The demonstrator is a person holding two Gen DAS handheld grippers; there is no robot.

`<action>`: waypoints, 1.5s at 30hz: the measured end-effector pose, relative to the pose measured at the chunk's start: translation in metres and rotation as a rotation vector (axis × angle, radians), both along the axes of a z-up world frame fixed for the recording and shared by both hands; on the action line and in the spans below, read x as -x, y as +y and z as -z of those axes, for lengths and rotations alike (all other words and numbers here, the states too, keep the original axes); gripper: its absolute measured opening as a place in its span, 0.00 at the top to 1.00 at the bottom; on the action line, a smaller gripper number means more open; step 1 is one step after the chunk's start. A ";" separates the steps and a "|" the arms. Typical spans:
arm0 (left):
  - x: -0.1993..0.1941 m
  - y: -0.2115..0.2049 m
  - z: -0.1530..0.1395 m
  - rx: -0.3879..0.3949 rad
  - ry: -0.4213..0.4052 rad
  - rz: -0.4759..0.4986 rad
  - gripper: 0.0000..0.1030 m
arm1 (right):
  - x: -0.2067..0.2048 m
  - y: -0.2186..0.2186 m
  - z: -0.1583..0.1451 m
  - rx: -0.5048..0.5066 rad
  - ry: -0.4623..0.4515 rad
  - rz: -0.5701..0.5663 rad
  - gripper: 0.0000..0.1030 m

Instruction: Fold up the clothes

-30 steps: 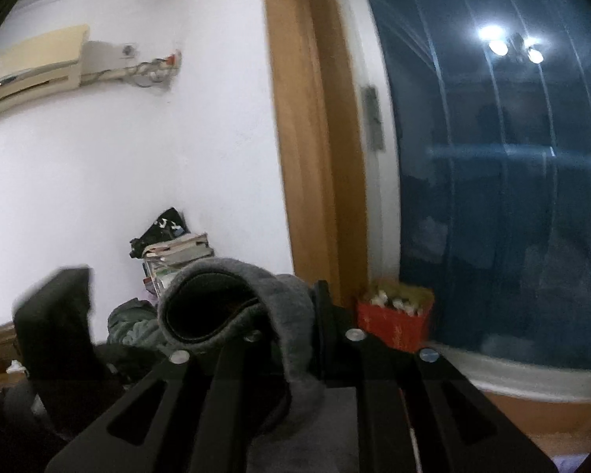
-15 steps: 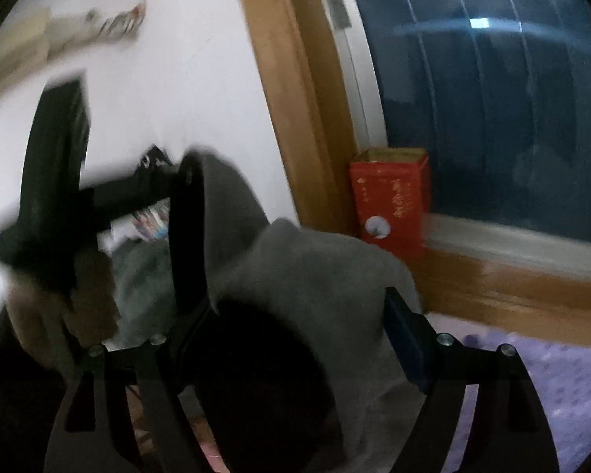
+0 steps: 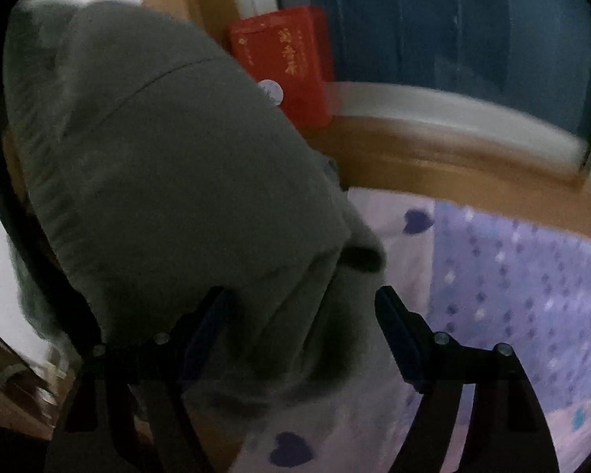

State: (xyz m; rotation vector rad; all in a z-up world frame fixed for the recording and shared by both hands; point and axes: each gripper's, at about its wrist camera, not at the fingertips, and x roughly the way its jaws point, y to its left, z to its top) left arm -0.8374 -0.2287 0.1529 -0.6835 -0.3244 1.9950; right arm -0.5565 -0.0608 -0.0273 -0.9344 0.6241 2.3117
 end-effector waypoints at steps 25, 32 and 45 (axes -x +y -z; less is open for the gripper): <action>-0.048 0.037 -0.006 0.071 0.134 0.279 0.96 | 0.026 -0.152 -0.052 -0.704 0.116 -0.044 0.21; -0.017 -0.004 -0.005 0.011 0.048 0.257 0.96 | 0.016 -0.096 -0.002 -0.693 -0.217 0.316 0.22; 0.020 -0.050 0.028 0.002 -0.080 0.228 0.96 | -0.081 -0.028 -0.100 -0.527 -0.050 0.537 0.40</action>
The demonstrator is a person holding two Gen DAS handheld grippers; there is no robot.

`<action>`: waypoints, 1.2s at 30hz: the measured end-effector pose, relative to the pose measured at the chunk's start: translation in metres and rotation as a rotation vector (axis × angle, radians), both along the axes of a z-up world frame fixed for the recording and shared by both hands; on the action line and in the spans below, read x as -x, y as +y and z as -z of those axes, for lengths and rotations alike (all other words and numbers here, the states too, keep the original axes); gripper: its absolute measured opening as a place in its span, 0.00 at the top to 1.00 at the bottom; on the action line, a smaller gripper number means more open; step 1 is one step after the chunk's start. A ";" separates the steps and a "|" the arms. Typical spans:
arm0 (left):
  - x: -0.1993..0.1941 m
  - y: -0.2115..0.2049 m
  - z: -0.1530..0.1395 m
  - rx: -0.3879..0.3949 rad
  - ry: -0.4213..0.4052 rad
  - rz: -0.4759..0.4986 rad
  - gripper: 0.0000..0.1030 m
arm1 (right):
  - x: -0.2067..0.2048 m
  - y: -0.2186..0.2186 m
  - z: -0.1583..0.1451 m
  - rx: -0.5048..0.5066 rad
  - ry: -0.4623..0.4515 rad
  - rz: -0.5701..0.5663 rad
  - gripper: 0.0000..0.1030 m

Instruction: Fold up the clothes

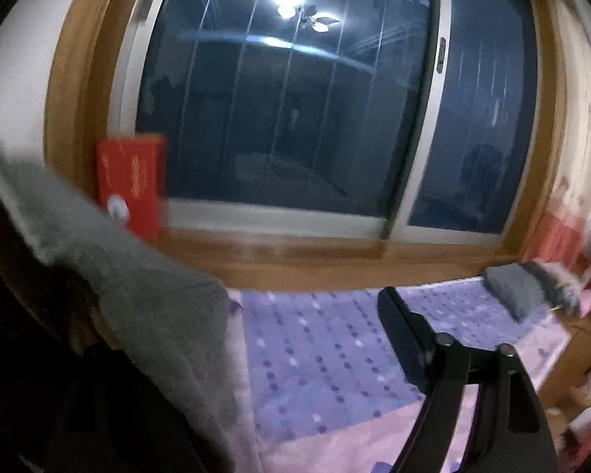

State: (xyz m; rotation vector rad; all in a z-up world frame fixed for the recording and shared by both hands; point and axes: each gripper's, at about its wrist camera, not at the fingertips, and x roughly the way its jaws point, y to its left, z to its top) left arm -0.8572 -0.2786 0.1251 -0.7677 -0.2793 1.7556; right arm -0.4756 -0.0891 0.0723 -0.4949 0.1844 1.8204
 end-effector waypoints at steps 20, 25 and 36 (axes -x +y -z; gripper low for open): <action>-0.035 -0.078 -0.003 -0.174 0.179 0.071 0.67 | 0.031 0.001 -0.174 -0.045 0.136 -0.483 0.92; -0.105 -0.115 -0.018 -0.347 0.435 0.155 0.09 | 0.036 -0.005 -0.197 -0.111 0.144 -0.567 0.93; -0.136 -0.088 -0.026 -0.347 0.294 0.187 0.08 | 0.080 -0.019 -0.213 -0.191 -0.046 -0.761 0.93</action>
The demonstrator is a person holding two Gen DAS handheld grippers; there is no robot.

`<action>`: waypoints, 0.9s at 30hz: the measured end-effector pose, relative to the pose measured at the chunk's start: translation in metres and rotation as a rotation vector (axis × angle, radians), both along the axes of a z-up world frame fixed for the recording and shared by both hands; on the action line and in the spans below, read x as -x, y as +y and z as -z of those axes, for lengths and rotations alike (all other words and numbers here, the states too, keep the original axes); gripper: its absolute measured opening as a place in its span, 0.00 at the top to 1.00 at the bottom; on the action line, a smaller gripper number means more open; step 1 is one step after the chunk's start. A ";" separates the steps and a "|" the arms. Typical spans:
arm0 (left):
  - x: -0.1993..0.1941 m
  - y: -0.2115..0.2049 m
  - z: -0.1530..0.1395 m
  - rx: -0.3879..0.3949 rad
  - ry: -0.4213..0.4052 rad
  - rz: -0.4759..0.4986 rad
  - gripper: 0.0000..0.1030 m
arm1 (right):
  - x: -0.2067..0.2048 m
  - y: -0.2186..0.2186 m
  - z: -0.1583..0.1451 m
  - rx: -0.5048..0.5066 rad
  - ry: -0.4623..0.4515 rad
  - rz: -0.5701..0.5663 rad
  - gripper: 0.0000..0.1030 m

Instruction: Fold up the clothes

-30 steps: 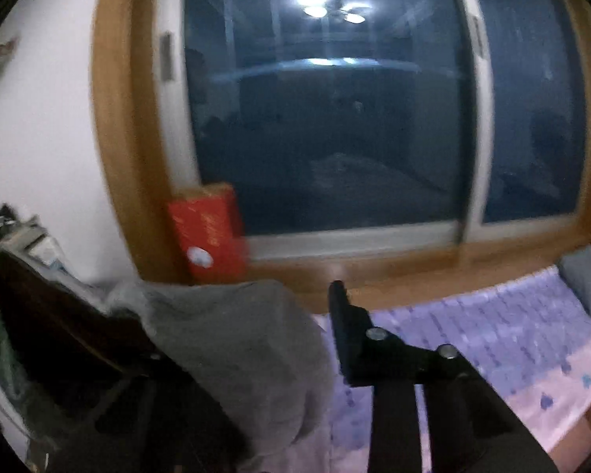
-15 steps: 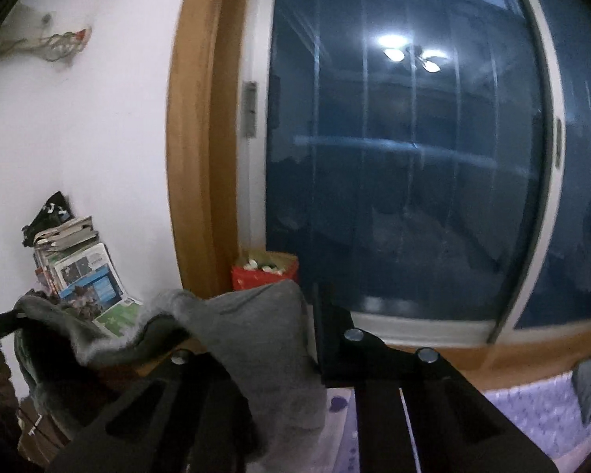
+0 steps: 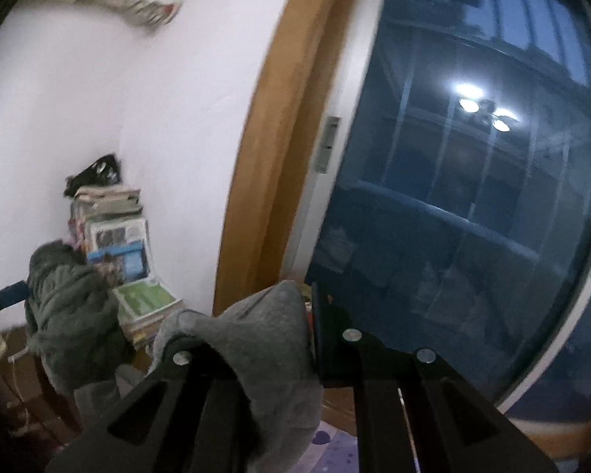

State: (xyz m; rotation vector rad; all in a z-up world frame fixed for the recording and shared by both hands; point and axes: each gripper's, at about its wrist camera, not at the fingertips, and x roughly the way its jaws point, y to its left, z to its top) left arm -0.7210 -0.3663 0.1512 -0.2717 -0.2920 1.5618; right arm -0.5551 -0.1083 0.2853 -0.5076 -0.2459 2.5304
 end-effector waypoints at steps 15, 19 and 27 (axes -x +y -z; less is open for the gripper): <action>-0.068 0.131 0.027 0.358 0.068 -0.142 0.96 | -0.022 0.019 0.017 0.043 0.003 -0.070 0.93; -0.054 0.102 0.020 0.252 0.009 -0.205 0.97 | -0.034 0.028 0.042 0.033 -0.023 -0.032 0.89; -0.036 0.053 0.018 0.178 -0.021 -0.269 0.97 | -0.059 0.032 0.201 0.087 -0.124 0.143 0.11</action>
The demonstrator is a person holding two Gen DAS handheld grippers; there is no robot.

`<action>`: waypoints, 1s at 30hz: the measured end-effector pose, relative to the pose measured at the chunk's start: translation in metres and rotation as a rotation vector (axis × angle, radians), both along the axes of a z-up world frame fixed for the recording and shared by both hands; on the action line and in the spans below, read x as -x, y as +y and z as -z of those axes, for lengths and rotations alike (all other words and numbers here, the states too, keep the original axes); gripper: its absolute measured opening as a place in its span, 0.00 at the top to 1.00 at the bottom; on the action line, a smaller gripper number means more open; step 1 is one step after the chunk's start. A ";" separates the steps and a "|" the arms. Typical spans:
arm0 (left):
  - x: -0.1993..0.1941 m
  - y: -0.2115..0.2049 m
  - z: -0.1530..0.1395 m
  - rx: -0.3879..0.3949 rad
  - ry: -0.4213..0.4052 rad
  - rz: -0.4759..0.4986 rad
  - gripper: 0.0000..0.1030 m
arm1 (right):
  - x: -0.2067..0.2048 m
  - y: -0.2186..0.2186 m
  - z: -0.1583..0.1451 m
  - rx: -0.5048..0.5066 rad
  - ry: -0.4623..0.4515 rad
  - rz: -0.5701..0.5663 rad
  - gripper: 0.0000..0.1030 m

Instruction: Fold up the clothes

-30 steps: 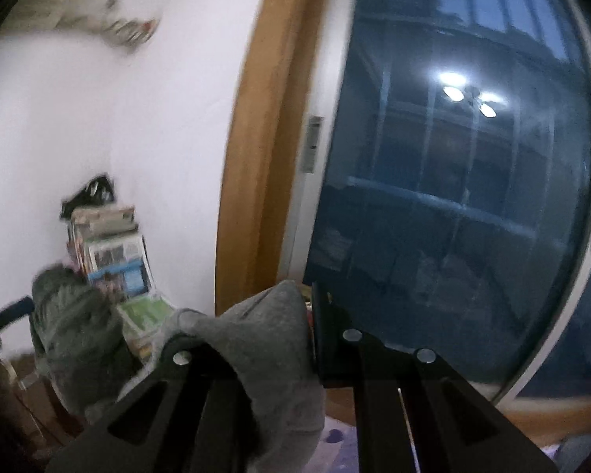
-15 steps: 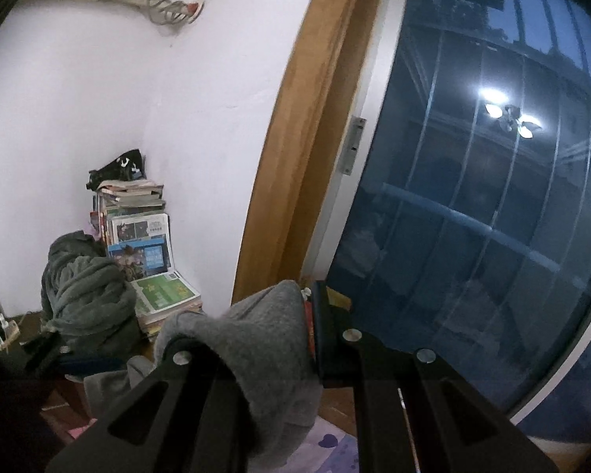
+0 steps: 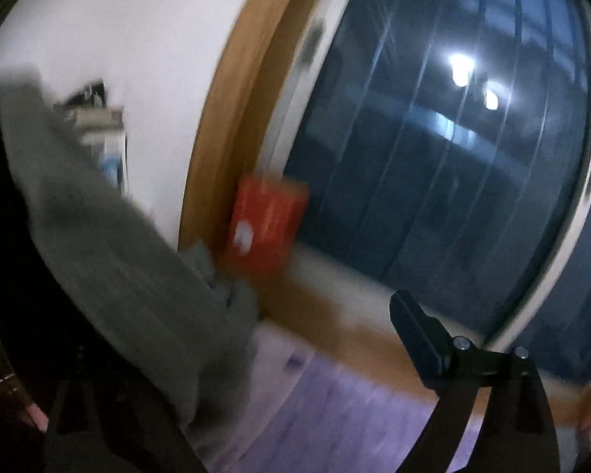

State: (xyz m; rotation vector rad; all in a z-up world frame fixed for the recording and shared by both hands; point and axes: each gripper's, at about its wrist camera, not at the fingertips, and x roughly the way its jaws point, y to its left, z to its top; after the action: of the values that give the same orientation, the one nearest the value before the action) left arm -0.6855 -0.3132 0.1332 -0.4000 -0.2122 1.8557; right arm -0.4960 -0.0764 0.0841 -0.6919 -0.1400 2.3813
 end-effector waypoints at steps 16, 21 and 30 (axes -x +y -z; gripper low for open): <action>0.074 -0.070 0.061 0.022 -0.343 -0.175 0.97 | -0.020 0.028 0.145 0.344 -0.100 0.178 0.30; 0.074 -0.082 0.121 0.200 -0.420 -0.208 0.97 | -0.042 0.014 0.141 0.294 -0.181 0.130 0.46; 0.045 -0.094 0.241 0.622 -0.483 -0.234 0.96 | -0.065 -0.020 0.162 0.348 -0.228 0.016 0.79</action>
State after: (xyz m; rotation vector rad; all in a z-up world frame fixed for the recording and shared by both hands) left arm -0.7301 -0.4071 -0.1078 -1.3040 0.0039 2.0044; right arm -0.4312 -0.0961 -0.0777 -1.1224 0.1882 2.3284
